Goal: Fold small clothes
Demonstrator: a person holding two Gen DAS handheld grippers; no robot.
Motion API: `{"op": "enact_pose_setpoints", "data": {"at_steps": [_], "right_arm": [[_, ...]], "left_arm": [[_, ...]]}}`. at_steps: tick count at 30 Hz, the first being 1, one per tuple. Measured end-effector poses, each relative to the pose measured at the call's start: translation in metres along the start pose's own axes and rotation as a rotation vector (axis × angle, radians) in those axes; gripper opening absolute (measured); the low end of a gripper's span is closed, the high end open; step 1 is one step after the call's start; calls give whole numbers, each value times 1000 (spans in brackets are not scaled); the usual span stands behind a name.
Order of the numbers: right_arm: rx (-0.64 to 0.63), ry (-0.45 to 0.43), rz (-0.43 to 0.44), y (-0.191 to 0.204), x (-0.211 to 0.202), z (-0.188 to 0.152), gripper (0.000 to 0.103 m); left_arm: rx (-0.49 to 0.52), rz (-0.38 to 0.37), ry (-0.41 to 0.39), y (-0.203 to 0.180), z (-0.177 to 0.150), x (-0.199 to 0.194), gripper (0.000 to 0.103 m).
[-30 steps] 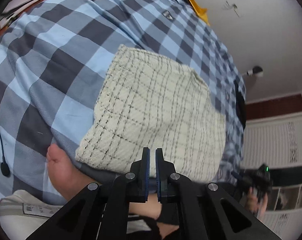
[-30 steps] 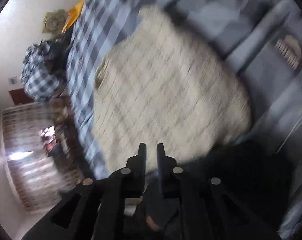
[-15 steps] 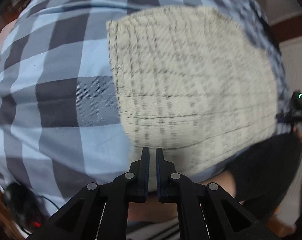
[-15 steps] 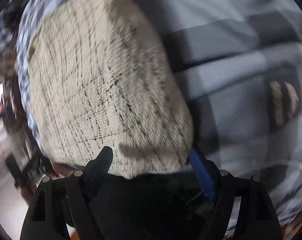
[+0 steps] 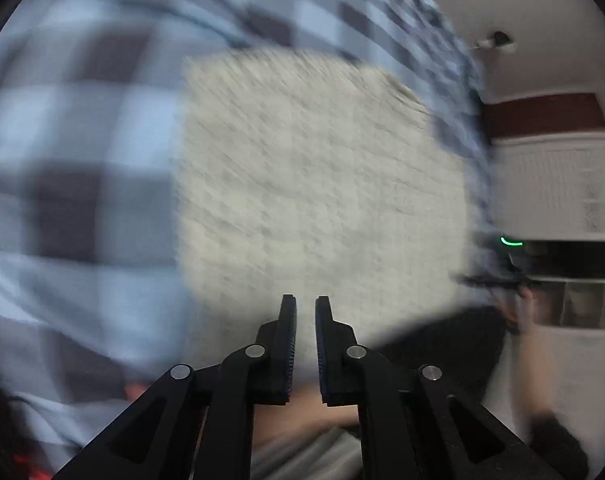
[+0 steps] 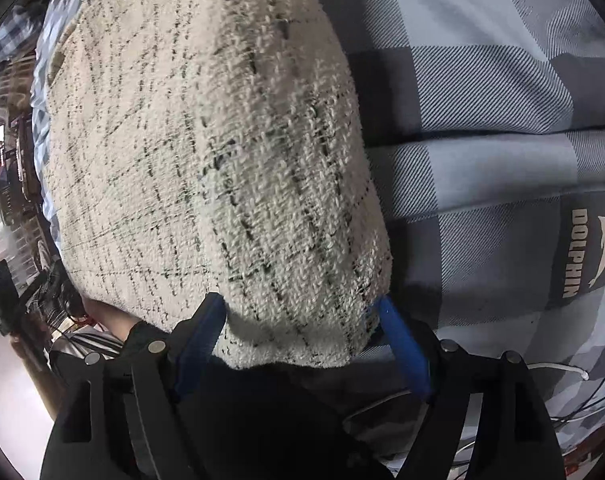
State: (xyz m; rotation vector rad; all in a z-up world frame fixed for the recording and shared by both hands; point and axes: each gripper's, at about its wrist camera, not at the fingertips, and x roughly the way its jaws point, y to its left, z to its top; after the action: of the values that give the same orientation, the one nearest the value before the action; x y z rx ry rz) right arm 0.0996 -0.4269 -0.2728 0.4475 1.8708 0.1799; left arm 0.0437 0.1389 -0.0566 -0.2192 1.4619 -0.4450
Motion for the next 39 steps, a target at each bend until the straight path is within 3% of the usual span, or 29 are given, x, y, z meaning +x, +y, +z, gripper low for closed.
{"op": "enact_pose_setpoints", "data": {"at_steps": [1,2,3,4,5,6,7,8,9,11,15,19,22,26,28,30,32,33,35,36,37,39], "right_arm": [[-2,3,3,0,-2,-3,77],[-4,7,4,-1,-1,-2,77],[-8,7,3,1,-2,-4,77],[-9,6,-2,3,-1,-5,77],[-10,5,-5,4,0,-5,77],[-12,2,-3,6,1,-5,77],[-18,0,-2,9,1,-6,77],[-26,-2,-3,11,2,-6,77],[-30,-2,-7,14,-2,-12,77],[-45,-1,-17,18,-3,-19,77],[-106,13,-37,22,-4,-31,77],[-200,37,-65,38,8,-30,77],[-283,51,-112,51,19,-29,77],[-317,76,-146,66,38,-27,83],[-319,86,-141,70,45,-26,83],[-335,86,-141,76,49,-28,83],[-345,75,-135,85,52,-32,82],[-344,67,-135,90,53,-34,78],[-338,56,-119,97,55,-40,39],[-337,45,-123,100,53,-43,33],[-338,29,-134,104,52,-48,18],[-318,-2,-141,112,46,-56,15]], "left_arm": [[77,91,-21,-8,-1,-3,8],[57,8,13,-6,-2,-3,8],[-26,-148,63,1,-2,-1,13],[-71,-214,83,2,-4,0,18],[2,-97,71,-7,-7,-1,42],[90,31,82,-17,-12,2,99],[94,35,121,-18,-15,8,100],[48,-41,179,-14,-17,15,103],[29,-63,198,-12,-19,20,103],[73,54,172,-17,-24,26,103],[109,188,243,-22,-33,61,103],[85,95,401,-25,-51,101,103],[126,64,517,-33,-67,134,103],[87,22,528,-38,-69,159,102],[51,11,511,-37,-67,168,94],[25,2,497,-34,-69,174,63],[3,-29,465,-31,-66,174,48],[0,-48,447,-32,-67,172,41],[5,-74,412,-37,-66,168,32],[7,-88,391,-39,-65,164,28],[7,-109,361,-43,-67,156,27],[-8,-182,283,-42,-65,139,24]]}}
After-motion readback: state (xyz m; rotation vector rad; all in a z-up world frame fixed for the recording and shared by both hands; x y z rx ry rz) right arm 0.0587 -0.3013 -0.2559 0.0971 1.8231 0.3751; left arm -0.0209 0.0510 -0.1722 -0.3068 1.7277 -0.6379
